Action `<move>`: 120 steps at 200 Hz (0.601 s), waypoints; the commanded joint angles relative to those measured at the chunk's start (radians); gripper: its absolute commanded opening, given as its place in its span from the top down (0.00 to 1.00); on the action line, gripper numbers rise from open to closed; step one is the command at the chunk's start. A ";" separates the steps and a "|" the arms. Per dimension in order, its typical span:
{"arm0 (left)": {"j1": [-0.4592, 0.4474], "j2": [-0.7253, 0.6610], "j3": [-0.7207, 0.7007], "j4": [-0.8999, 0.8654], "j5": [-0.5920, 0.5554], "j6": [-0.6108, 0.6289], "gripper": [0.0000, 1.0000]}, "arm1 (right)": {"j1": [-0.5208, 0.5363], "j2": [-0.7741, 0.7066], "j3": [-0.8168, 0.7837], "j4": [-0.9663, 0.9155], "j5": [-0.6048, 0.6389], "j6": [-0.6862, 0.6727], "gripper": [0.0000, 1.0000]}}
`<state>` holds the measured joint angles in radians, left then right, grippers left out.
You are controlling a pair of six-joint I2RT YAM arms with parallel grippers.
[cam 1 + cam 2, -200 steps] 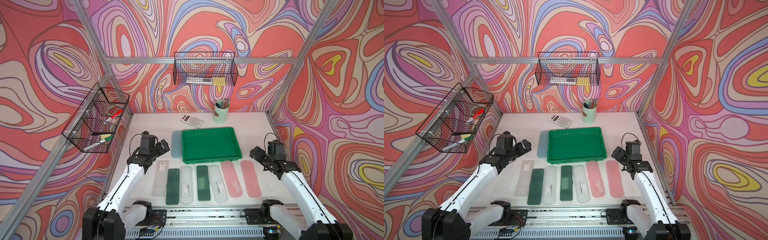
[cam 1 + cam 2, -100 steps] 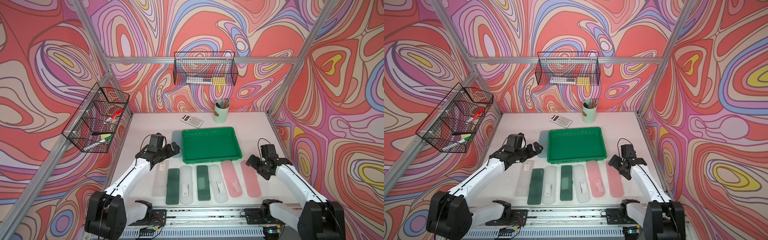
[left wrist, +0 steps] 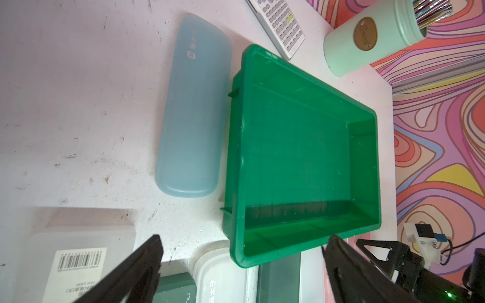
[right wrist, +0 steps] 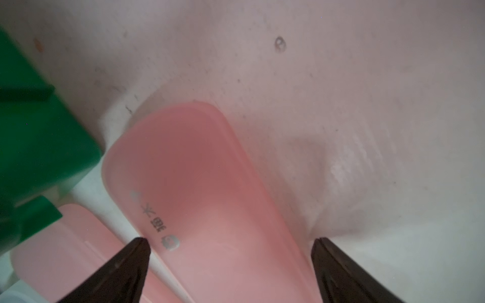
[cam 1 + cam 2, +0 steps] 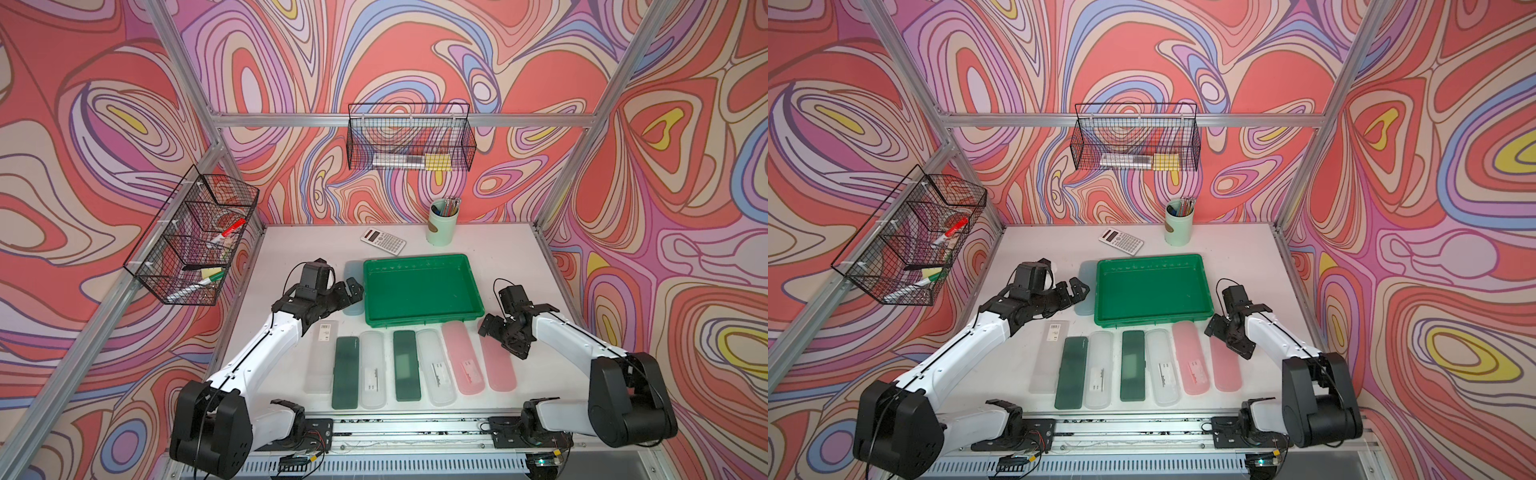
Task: Put the pencil case into the storage box
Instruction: Pick up the pencil case from the center of the board.
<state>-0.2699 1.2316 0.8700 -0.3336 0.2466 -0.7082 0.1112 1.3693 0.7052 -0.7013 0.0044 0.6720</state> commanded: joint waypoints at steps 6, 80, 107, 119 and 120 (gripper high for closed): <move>-0.008 -0.002 0.057 -0.035 0.016 0.008 0.01 | 0.003 0.058 0.021 -0.013 0.098 0.029 0.02; -0.017 0.015 0.096 -0.051 0.041 0.013 0.00 | -0.035 0.084 0.058 -0.012 0.181 0.057 0.02; -0.023 0.032 0.109 -0.054 0.052 0.016 0.01 | -0.101 0.074 0.075 -0.006 0.171 0.012 0.02; -0.025 0.035 0.110 -0.052 0.052 0.018 0.01 | -0.111 0.073 0.087 0.000 0.158 -0.016 0.02; -0.025 0.036 0.110 -0.051 0.052 0.018 0.01 | -0.111 0.071 0.087 0.001 0.156 -0.019 0.02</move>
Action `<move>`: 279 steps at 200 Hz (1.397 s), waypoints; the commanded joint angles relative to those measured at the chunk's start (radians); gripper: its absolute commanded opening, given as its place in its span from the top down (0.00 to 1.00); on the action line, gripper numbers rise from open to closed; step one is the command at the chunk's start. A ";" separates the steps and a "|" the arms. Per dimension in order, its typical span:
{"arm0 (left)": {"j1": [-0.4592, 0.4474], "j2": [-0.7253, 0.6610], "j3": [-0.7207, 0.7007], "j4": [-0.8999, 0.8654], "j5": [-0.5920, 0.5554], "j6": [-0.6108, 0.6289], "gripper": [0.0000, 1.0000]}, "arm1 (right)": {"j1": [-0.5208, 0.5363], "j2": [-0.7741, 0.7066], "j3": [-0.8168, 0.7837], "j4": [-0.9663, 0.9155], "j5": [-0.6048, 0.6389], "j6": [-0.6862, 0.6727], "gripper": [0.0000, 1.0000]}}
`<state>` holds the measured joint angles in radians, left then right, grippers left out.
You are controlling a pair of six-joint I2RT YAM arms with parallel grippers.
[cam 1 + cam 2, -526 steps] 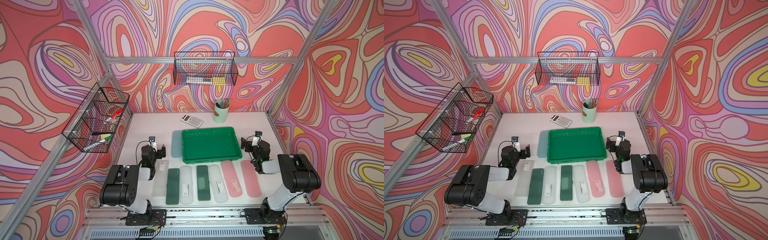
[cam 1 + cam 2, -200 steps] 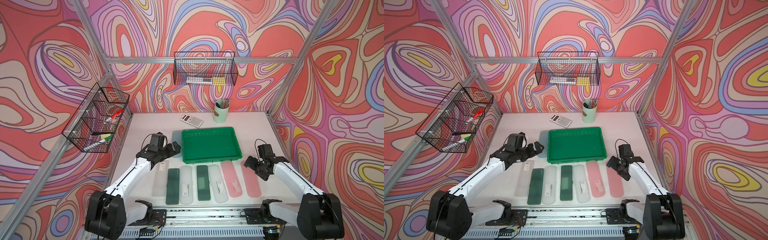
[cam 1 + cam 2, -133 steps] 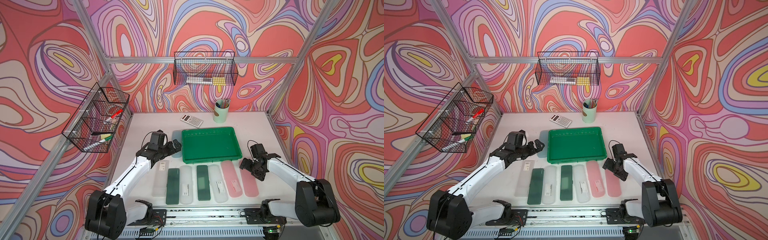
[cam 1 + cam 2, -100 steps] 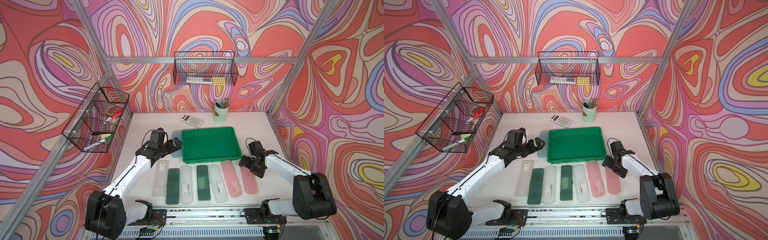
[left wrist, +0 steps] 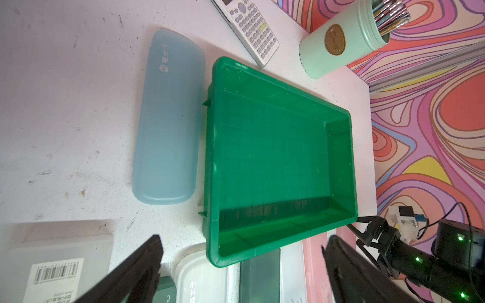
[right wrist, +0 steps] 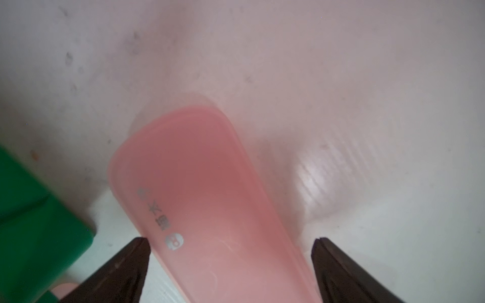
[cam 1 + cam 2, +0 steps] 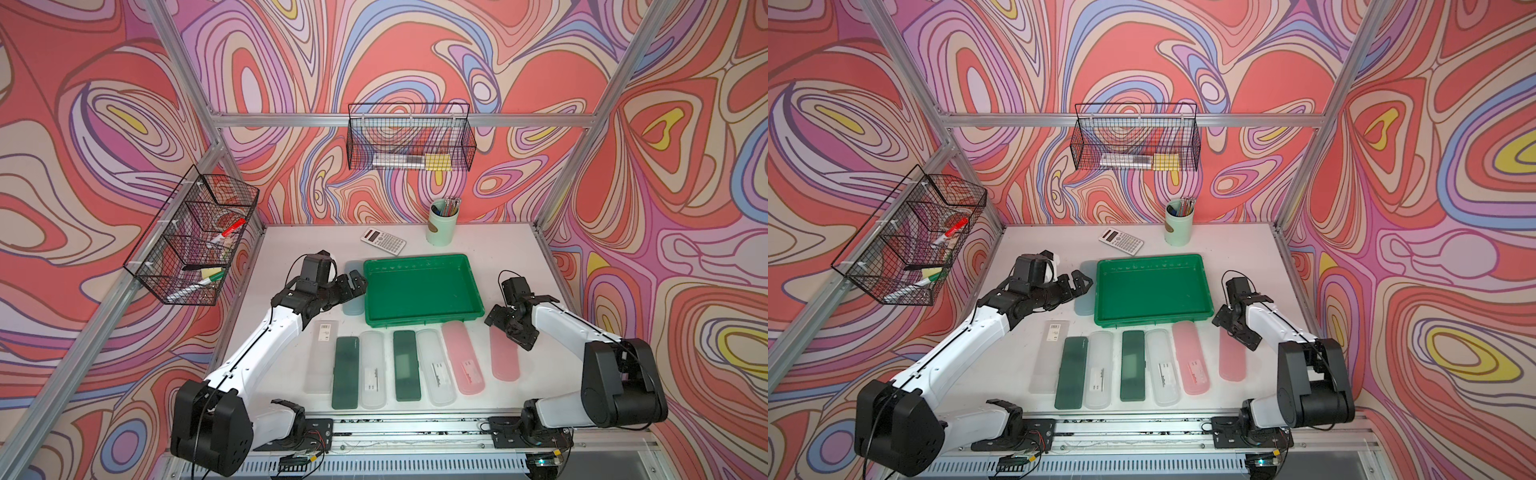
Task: Put the pencil case into the storage box
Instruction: Pick up the pencil case from the center of the board.
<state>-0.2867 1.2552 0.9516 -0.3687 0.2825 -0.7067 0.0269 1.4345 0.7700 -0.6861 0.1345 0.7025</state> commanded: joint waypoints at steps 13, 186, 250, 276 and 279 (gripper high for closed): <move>-0.011 0.015 0.032 -0.019 0.018 0.018 0.01 | -0.027 -0.014 0.030 -0.008 -0.014 -0.076 0.02; -0.045 0.034 0.024 0.025 0.057 0.011 0.01 | 0.073 -0.086 -0.083 -0.115 -0.035 0.036 0.03; -0.045 0.062 0.057 0.019 0.069 0.026 0.01 | 0.070 0.068 0.050 -0.094 0.034 -0.020 0.12; -0.044 0.075 0.067 0.017 0.072 0.030 0.01 | 0.067 0.140 0.098 -0.065 0.044 -0.044 0.14; -0.044 0.076 0.068 0.017 0.073 0.030 0.01 | 0.068 0.148 0.101 -0.062 0.042 -0.045 0.14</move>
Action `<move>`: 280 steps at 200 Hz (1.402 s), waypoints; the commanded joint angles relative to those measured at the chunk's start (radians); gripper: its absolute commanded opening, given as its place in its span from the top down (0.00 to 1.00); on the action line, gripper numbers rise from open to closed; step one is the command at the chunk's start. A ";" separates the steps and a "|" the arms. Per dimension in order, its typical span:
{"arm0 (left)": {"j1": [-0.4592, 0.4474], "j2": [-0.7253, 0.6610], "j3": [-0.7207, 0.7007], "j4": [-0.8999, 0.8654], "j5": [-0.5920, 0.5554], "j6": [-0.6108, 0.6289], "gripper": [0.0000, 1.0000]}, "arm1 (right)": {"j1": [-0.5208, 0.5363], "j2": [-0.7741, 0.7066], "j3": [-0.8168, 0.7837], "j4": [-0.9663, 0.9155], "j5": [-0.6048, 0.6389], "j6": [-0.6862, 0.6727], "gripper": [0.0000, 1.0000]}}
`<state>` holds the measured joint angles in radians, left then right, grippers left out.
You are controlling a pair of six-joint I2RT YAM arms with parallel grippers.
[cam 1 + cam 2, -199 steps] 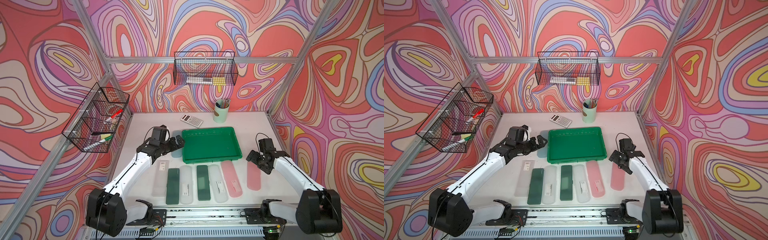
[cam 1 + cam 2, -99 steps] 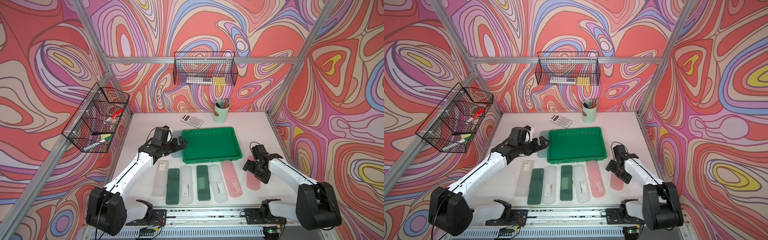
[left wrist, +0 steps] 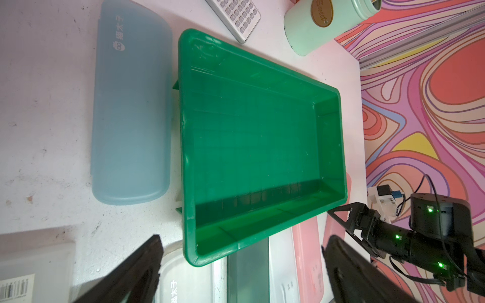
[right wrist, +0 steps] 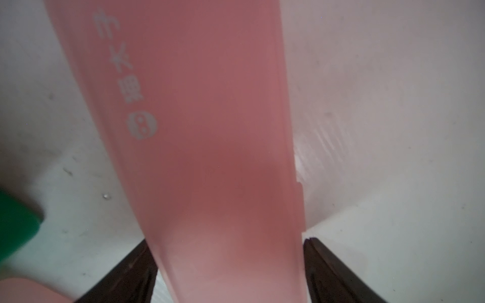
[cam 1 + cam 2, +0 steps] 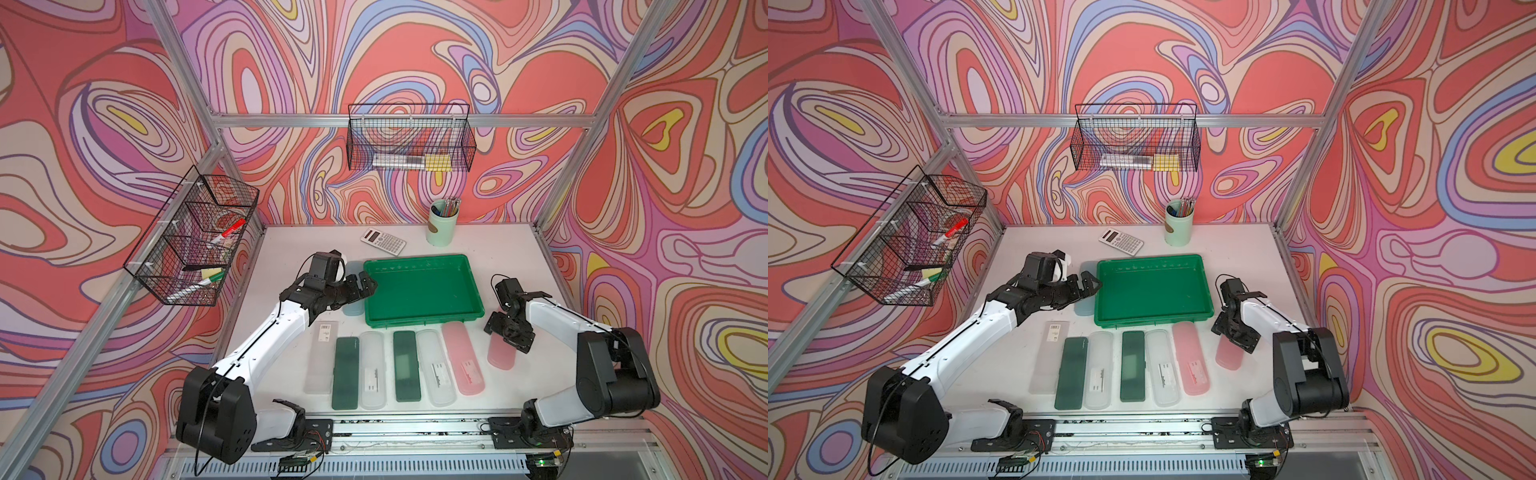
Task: Put the pencil case into the storage box
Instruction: Pick up the pencil case from the center of the board.
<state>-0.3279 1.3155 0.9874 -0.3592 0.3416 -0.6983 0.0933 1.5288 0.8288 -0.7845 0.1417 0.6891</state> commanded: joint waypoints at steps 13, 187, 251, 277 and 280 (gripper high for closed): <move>-0.003 0.019 0.036 0.003 0.012 0.024 0.01 | 0.001 0.063 0.049 0.045 0.033 -0.034 0.11; -0.008 -0.007 0.033 -0.020 0.041 0.014 0.01 | 0.078 -0.159 -0.128 0.024 -0.038 0.030 0.03; -0.011 -0.013 0.033 -0.007 0.054 0.009 0.01 | 0.092 -0.089 -0.107 0.047 -0.025 0.035 0.07; -0.011 -0.012 0.030 -0.007 0.057 0.013 0.01 | 0.105 -0.069 -0.108 0.053 -0.027 0.036 0.13; -0.011 -0.012 0.030 -0.008 0.058 0.013 0.01 | 0.108 -0.068 -0.106 0.052 -0.025 0.036 0.13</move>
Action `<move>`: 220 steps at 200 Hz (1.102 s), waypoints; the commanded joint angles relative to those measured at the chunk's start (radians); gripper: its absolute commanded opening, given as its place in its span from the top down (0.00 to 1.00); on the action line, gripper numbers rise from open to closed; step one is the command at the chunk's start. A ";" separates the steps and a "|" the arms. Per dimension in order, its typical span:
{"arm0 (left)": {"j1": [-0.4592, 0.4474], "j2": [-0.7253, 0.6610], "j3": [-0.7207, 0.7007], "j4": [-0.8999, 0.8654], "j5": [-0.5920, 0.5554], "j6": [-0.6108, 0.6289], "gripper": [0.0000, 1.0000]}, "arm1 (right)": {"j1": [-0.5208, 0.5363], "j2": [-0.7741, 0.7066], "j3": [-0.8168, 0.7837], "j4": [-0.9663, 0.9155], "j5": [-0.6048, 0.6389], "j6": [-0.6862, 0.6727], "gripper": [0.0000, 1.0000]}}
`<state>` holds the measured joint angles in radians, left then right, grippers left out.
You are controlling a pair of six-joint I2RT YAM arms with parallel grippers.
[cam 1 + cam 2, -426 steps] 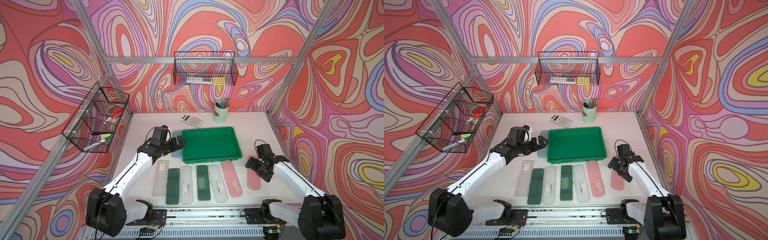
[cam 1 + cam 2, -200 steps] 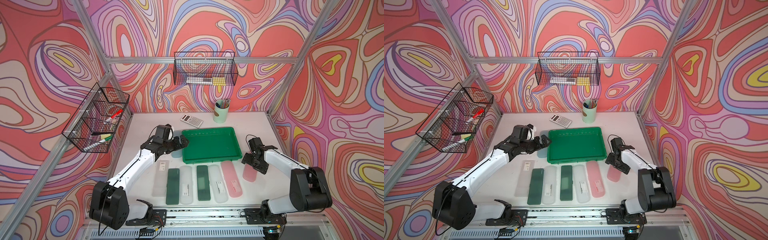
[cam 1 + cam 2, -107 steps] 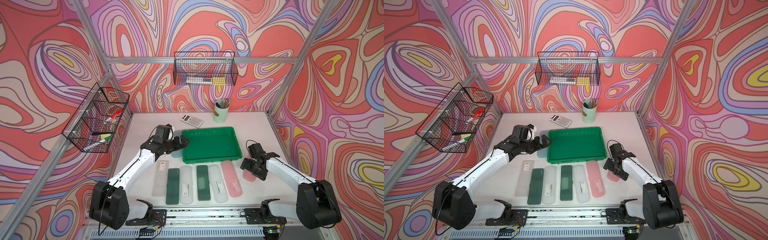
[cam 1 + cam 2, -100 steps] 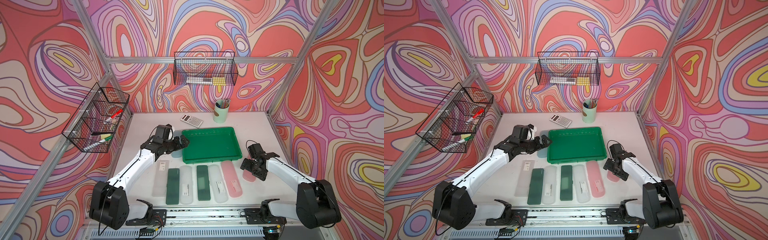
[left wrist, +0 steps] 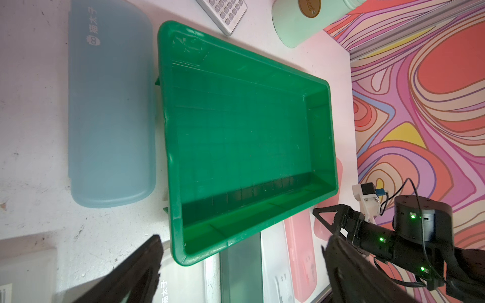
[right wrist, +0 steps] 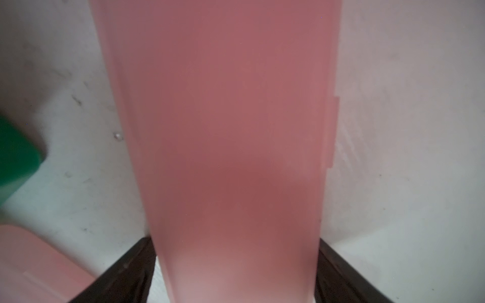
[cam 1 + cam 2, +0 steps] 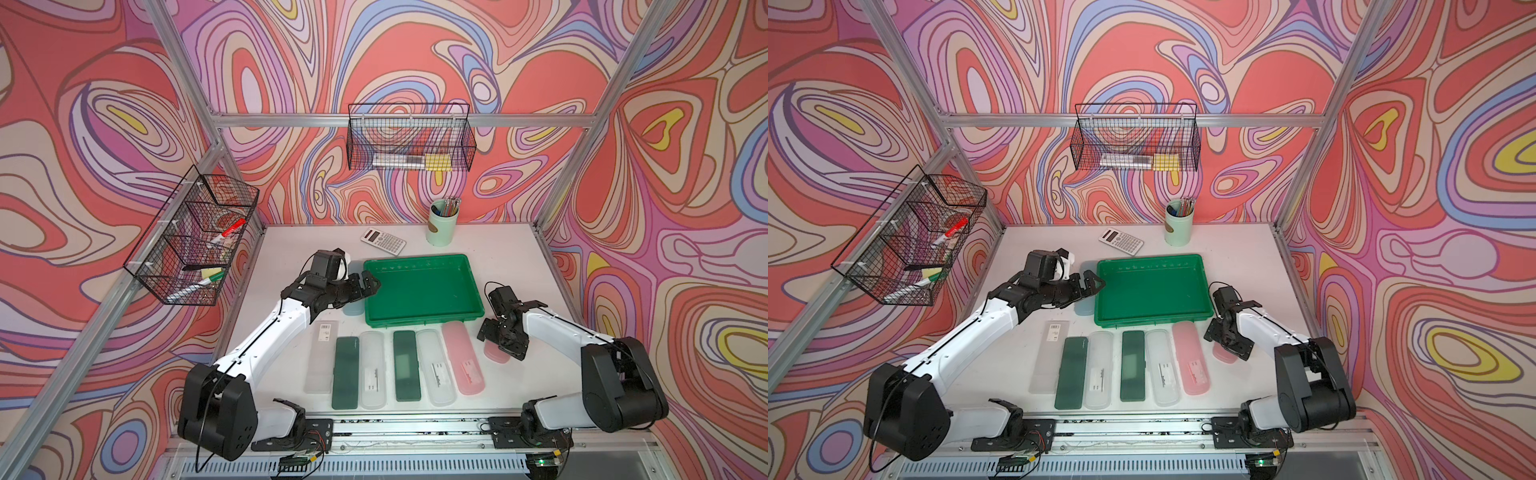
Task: Put the pencil case into the storage box
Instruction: Pick up the pencil case from the center of the board.
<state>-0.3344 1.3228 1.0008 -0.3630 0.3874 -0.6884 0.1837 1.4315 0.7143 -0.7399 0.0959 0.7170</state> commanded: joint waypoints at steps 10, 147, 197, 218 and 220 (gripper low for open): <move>-0.005 -0.020 0.018 -0.009 0.015 0.005 0.01 | 0.024 0.034 0.012 0.003 0.029 0.009 0.14; -0.009 -0.042 0.056 -0.001 0.030 -0.021 0.01 | 0.072 -0.260 0.013 -0.148 0.203 0.106 0.35; -0.015 -0.057 0.087 0.005 0.029 -0.034 0.01 | 0.072 -0.289 0.179 -0.238 0.235 0.025 0.37; -0.015 -0.053 0.078 0.032 0.030 -0.027 0.01 | 0.072 -0.263 0.275 -0.279 0.235 -0.026 0.37; -0.015 -0.052 0.076 0.037 0.029 -0.022 0.01 | 0.072 -0.260 0.283 -0.282 0.234 -0.030 0.37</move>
<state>-0.3458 1.2835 1.0672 -0.3649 0.4072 -0.7155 0.2516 1.1595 0.8978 -0.9630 0.2939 0.7574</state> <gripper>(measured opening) 0.993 0.771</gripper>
